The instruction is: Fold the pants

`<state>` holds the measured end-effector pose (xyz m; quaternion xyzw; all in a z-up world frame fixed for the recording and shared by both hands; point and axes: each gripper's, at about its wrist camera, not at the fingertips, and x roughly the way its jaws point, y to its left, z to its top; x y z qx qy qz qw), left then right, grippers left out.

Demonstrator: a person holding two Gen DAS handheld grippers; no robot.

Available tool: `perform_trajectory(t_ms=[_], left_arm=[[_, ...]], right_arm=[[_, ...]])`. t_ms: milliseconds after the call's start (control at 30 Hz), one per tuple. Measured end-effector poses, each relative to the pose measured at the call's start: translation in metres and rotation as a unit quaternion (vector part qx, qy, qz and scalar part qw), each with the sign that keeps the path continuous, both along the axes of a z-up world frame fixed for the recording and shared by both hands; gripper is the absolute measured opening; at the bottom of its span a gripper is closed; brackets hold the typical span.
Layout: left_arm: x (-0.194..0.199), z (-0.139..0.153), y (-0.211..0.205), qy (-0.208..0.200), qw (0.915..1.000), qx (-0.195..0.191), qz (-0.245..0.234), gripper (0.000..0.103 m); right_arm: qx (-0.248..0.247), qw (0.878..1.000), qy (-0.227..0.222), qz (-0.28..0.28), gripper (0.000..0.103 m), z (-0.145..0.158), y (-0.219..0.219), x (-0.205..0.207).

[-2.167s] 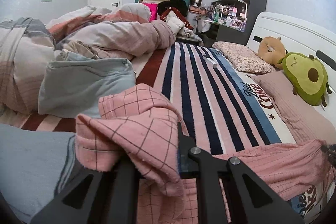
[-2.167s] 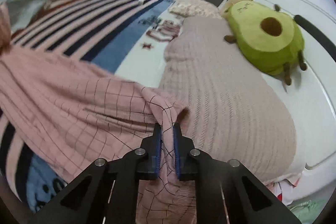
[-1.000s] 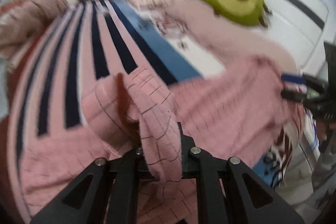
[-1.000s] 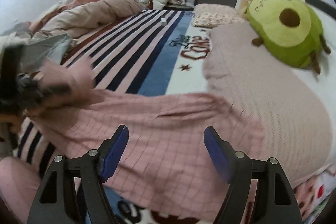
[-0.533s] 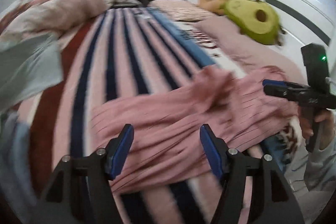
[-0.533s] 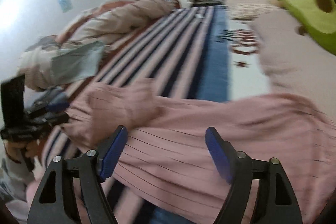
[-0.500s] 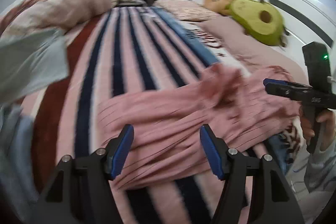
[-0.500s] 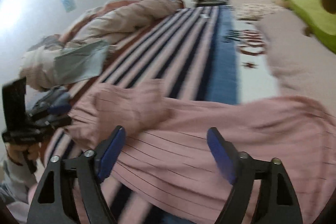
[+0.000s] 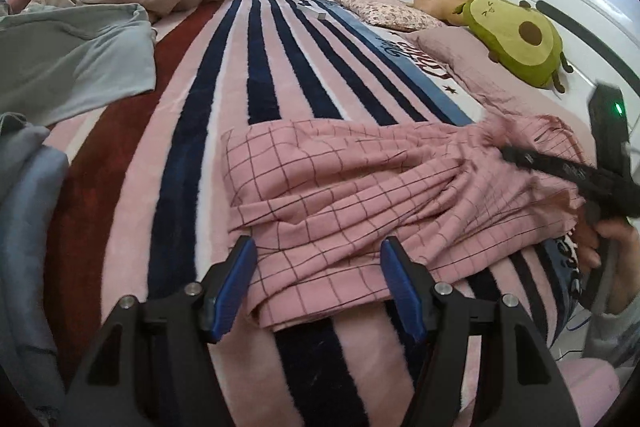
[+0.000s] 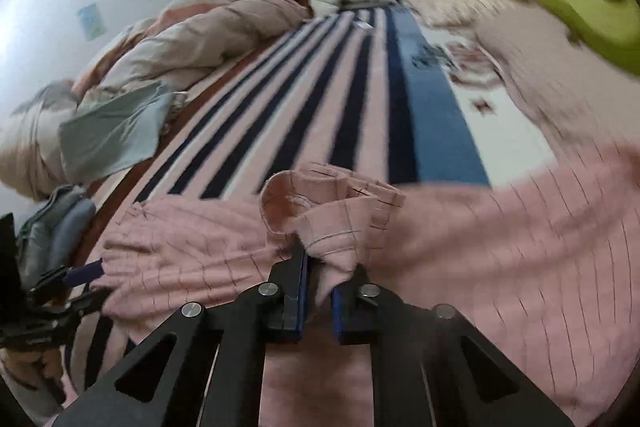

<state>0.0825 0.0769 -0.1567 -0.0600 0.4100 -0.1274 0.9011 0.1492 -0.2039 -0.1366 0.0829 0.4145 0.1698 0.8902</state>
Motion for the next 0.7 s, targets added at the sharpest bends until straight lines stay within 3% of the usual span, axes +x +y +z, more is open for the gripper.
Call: perform_trajectory(t_ms=[133, 200, 267, 367, 533, 633, 700], left_arm=[[-0.004, 0.003, 0.000, 0.000, 0.9999, 0.011, -0.001, 0.061], [-0.008, 0.012, 0.003, -0.009, 0.9999, 0.011, 0.001, 0.061], [-0.010, 0.022, 0.006, -0.024, 0.9997, 0.008, 0.002, 0.061], [-0.005, 0.035, 0.003, -0.039, 0.9991, -0.012, -0.014, 0.061], [0.012, 0.031, -0.014, -0.030, 0.9982, -0.026, -0.044, 0.058], [0.019, 0.025, -0.019, -0.016, 0.9976, -0.037, -0.057, 0.055], [0.022, 0.021, -0.020, -0.010, 0.9980, -0.029, -0.055, 0.055]], right_arm=[[0.005, 0.999, 0.051, 0.016, 0.006, -0.014, -0.017, -0.020], [0.013, 0.998, 0.054, 0.005, 0.008, -0.008, -0.028, -0.029], [0.004, 1.000, 0.022, -0.019, 0.029, 0.012, -0.041, -0.034], [-0.009, 0.999, -0.033, -0.011, 0.038, 0.039, -0.041, -0.028], [-0.008, 0.995, -0.049, 0.091, 0.038, 0.047, -0.001, 0.003], [-0.006, 0.979, -0.016, 0.204, 0.038, 0.028, 0.041, 0.017], [-0.022, 0.968, 0.004, 0.249, 0.039, 0.015, 0.058, 0.021]])
